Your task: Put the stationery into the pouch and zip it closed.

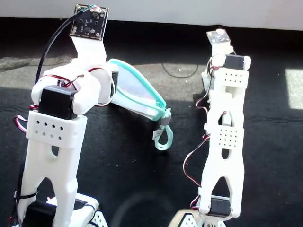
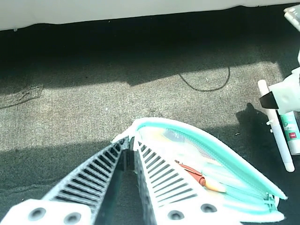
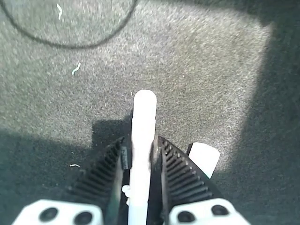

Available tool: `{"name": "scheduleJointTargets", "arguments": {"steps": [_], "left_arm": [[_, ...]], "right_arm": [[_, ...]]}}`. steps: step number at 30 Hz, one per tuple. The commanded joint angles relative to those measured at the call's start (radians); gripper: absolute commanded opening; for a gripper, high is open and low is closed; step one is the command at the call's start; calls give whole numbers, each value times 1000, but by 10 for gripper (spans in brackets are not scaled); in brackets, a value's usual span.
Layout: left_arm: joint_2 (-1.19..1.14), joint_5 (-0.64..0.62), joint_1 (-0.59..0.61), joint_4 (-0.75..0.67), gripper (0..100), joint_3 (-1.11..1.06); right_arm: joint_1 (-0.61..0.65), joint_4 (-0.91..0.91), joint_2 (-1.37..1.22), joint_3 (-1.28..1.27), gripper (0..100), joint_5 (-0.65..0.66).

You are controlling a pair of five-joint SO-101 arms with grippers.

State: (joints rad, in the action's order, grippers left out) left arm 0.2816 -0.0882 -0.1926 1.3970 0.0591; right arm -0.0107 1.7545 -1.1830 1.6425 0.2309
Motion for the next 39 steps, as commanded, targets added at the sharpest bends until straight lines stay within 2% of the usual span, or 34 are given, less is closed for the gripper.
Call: {"name": "scheduleJointTargets", "arguments": {"steps": [1, 7, 10, 15, 20, 28, 37, 39], "left_arm": [[-19, 9, -2, 2, 10, -35], [-19, 9, -2, 3, 10, -35], [-19, 9, -2, 3, 10, -35], [-19, 9, -2, 3, 10, -35], [-19, 9, -4, 0, 10, -35], [-19, 9, -4, 0, 10, -35], [-19, 0, -2, 0, 9, -35], [-19, -35, -2, 0, 9, -31]], "right_arm": [[13, 13, 254, 41, 5, -77], [51, 13, 621, -272, 5, -89], [81, 10, 860, -489, 5, -149], [200, -10, 1210, -754, 5, -256], [363, -145, 1399, -842, 5, -379], [579, -354, 1480, -852, 5, -402], [595, -473, 1333, -852, 5, -402], [593, -489, 1293, -852, 5, -400]]}}
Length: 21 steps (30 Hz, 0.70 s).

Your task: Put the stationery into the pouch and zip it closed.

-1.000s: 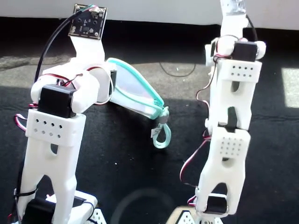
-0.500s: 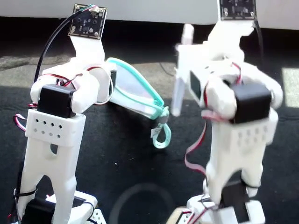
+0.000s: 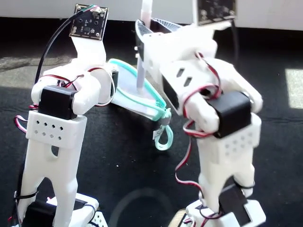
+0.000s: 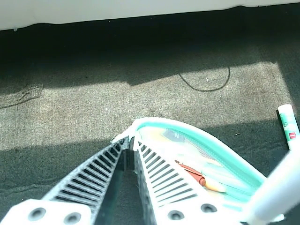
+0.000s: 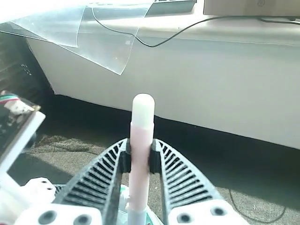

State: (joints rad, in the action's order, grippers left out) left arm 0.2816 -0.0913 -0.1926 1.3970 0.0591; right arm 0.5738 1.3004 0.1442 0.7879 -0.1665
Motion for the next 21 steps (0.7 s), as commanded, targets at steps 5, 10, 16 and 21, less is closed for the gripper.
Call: {"name": "scheduleJointTargets", "arguments": {"steps": [5, 10, 16, 21], "left_arm": [[-39, -57, -4, -17, 9, -22], [-196, -58, 28, -28, 9, 54], [-404, -58, 104, 46, 9, 329], [-555, -58, 111, 149, 9, 555]], "right_arm": [[5, -102, -136, 2, 5, -2], [-10, -156, -228, 2, 5, 49], [-38, -163, -288, 2, 5, 130], [-38, -134, -286, 12, 5, 132]]}}
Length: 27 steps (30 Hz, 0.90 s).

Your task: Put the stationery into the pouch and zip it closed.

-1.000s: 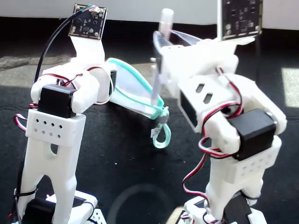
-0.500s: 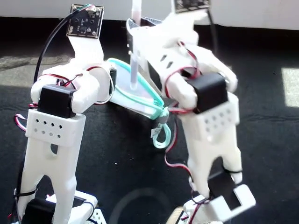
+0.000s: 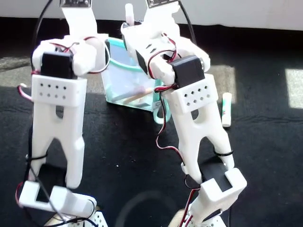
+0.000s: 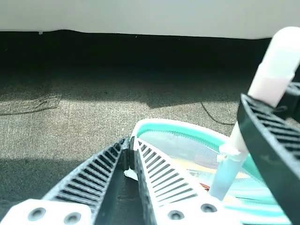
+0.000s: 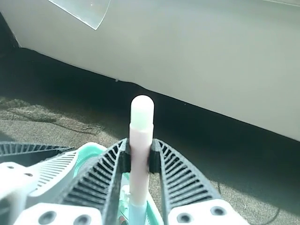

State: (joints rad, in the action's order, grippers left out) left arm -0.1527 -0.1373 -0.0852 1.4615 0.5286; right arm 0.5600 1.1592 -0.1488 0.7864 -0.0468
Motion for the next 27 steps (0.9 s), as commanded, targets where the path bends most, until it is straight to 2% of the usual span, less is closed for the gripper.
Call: {"name": "scheduleJointTargets", "arguments": {"steps": [1, 7, 16, 20, 24, 27], "left_arm": [[-150, -12, 4, 104, 9, 122], [-282, -12, 1, 176, 9, 272], [-348, -12, -2, 199, 9, 352], [-348, -12, -1, 199, 9, 351], [-349, -12, 4, 201, 9, 348], [-349, -12, 4, 216, 9, 352]], "right_arm": [[-24, 13, 7, 13, 5, 12], [-25, 18, -5, 2, 5, 12], [-48, -114, -111, 2, 5, 6], [-42, -45, -130, 4, 5, -3], [-50, 65, -122, 13, 5, -137], [-58, 127, -76, 5, 5, -172]]}}
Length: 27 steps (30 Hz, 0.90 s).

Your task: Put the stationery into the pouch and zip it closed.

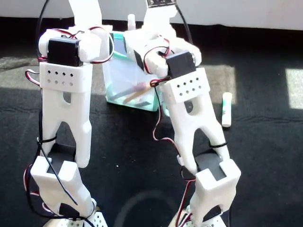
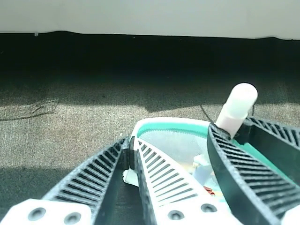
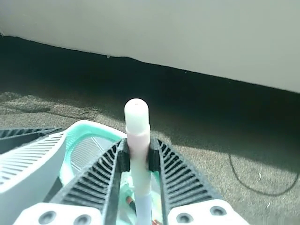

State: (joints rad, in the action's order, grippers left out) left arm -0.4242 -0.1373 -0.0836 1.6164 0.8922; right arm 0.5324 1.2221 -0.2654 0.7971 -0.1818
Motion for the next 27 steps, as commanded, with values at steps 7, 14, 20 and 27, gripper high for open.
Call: {"name": "scheduleJointTargets", "arguments": {"steps": [7, 14, 20, 27], "left_arm": [[-77, -12, -4, 64, 9, -12], [-77, -12, -4, 66, 9, -16], [-77, -12, -4, 66, 9, -16], [-77, -12, 1, 68, 9, -16]], "right_arm": [[-30, 148, 104, -8, 5, -35], [10, 125, 179, -4, 5, -23], [85, 114, 237, -7, 5, 118], [101, 113, 206, -82, 5, 146]]}}
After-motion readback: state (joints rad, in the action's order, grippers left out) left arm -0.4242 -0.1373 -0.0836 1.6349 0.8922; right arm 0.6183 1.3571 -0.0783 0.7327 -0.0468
